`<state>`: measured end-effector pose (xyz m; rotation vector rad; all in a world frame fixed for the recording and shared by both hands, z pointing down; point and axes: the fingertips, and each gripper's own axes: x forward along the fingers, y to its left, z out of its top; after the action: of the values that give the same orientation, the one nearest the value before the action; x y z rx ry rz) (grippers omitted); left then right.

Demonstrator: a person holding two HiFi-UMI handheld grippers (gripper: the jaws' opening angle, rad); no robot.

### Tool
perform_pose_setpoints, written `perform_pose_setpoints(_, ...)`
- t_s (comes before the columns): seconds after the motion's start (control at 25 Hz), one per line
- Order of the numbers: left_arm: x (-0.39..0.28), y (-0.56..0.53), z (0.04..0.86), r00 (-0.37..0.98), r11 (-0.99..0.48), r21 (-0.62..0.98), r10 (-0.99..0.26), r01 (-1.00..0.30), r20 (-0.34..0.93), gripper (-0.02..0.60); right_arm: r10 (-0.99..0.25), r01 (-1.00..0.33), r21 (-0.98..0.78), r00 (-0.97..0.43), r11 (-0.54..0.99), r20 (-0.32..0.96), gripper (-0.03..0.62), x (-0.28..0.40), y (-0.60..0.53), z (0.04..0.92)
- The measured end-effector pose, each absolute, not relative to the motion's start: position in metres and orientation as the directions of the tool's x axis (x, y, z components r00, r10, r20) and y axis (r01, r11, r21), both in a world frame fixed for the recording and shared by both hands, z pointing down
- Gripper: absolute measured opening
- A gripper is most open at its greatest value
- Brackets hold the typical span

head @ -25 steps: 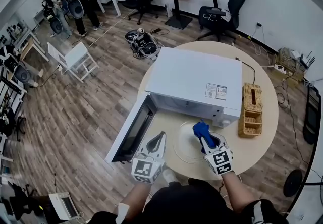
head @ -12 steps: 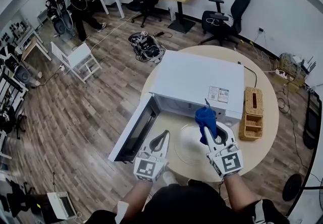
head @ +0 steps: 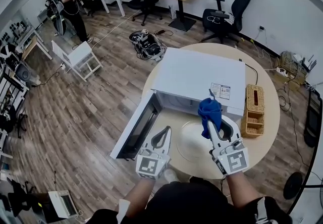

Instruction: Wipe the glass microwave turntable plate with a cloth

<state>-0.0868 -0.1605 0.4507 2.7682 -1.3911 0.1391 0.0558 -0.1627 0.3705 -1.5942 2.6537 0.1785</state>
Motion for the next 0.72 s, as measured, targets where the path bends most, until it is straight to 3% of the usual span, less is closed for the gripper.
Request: perform_pose_setpoints(0.72,-0.090,-0.159,0.447,0.586,-0.589,-0.011,-0.806,-0.808,0.081,0.006,-0.877,-0.878,0.097,-0.475,0.469,-0.065,0.063,0.045,-0.165,0.387)
